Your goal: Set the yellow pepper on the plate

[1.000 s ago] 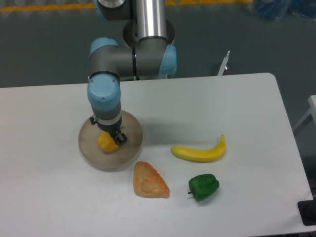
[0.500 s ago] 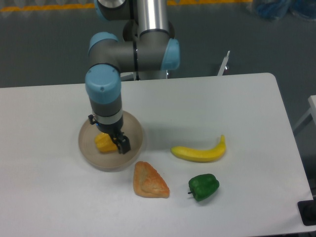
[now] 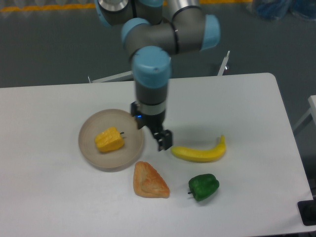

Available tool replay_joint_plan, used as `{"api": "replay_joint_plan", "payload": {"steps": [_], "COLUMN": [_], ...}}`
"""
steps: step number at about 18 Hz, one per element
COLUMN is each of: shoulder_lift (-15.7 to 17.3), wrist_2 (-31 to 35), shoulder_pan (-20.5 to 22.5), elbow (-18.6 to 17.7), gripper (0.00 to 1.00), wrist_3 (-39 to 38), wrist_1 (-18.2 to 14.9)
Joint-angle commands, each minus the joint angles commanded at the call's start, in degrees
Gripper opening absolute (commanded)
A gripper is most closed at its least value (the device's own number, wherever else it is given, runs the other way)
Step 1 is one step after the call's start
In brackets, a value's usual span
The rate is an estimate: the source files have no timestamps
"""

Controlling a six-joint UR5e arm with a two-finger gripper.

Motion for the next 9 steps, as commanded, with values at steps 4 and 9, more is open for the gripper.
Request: {"api": "replay_joint_plan", "payload": {"steps": [4,9], "shoulder_lift": [-0.09,-1.31], "wrist_2": [0.09,0.09], "shoulder_pan": [4.24,6.62], "elbow": [-0.09,-0.53], "gripper": [1.00,1.00], "wrist_3": [3.46,8.64], "wrist_1": [-0.01,1.04]}}
